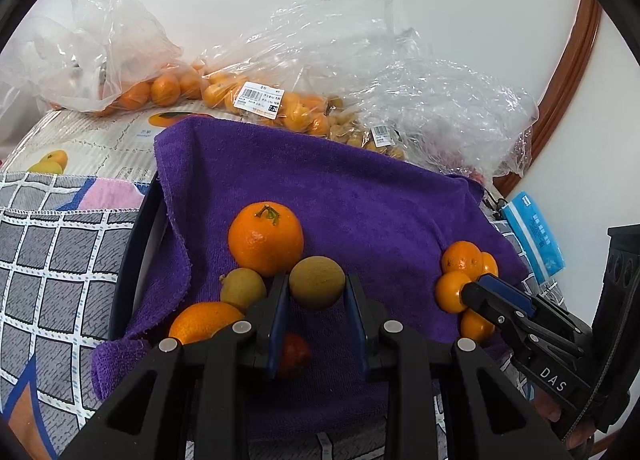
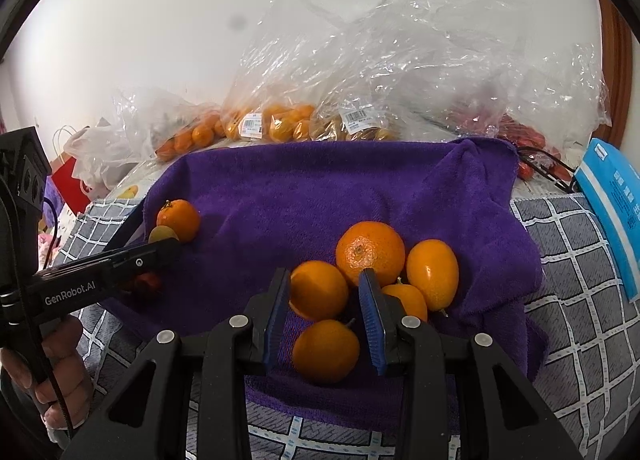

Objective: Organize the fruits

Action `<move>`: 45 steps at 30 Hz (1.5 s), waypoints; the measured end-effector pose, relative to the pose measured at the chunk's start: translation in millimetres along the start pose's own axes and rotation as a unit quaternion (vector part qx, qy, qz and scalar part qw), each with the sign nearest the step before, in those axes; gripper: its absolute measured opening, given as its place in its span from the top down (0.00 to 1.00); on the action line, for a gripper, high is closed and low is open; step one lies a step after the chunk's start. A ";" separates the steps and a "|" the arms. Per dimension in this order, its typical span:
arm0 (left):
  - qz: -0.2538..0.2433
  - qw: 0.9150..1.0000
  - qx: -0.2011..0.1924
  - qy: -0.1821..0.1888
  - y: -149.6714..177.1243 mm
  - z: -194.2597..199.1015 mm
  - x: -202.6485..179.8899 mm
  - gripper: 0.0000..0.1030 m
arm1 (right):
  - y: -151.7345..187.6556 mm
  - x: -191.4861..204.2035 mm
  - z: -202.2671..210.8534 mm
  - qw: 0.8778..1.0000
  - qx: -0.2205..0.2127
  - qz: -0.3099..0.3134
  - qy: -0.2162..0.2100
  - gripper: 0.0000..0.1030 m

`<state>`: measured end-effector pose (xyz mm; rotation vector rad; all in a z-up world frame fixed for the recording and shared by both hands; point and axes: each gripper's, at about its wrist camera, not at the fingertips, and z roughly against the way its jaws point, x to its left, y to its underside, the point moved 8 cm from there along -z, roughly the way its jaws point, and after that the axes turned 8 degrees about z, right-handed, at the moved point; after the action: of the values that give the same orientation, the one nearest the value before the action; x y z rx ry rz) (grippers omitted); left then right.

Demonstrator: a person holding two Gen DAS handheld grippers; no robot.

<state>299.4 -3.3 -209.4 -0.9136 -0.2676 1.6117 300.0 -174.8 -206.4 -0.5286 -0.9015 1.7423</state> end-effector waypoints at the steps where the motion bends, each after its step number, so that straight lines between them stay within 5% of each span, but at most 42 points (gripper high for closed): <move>1: 0.001 1.000 0.000 0.001 -0.1 0.2 -0.1 0.74 | 0.1 -0.1 0.2 1.000 0.000 0.000 0.000 0.65; 20: -0.001 1.000 -0.012 0.007 -3.2 11.3 -3.9 0.67 | -3.2 -5.7 13.1 0.999 -0.020 0.002 0.024 0.59; 28: -0.045 0.997 -0.055 -0.038 -11.1 27.0 -10.0 0.59 | -9.4 -10.4 22.1 0.998 -0.028 0.009 0.059 0.51; 32: -0.029 0.997 -0.059 -0.040 -15.5 49.2 -13.4 0.57 | -17.6 -6.4 43.7 0.998 -0.037 -0.005 0.058 0.51; 36: -0.069 0.991 -0.086 -0.069 -8.2 89.0 -25.8 0.32 | -24.0 0.5 87.1 0.995 -0.040 -0.024 0.087 0.51; 42: -0.053 0.992 -0.096 -0.069 13.2 144.1 -30.9 0.23 | -14.4 20.0 152.0 0.991 -0.047 -0.051 0.118 0.46; 45: -0.051 0.991 -0.104 -0.073 24.8 169.9 -33.1 0.16 | -5.6 32.0 179.9 0.989 -0.051 -0.055 0.126 0.36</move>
<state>165.2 11.9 -98.4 -0.9256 -0.5841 1.5778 162.8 -201.0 -88.5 -0.7341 -0.8266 1.4971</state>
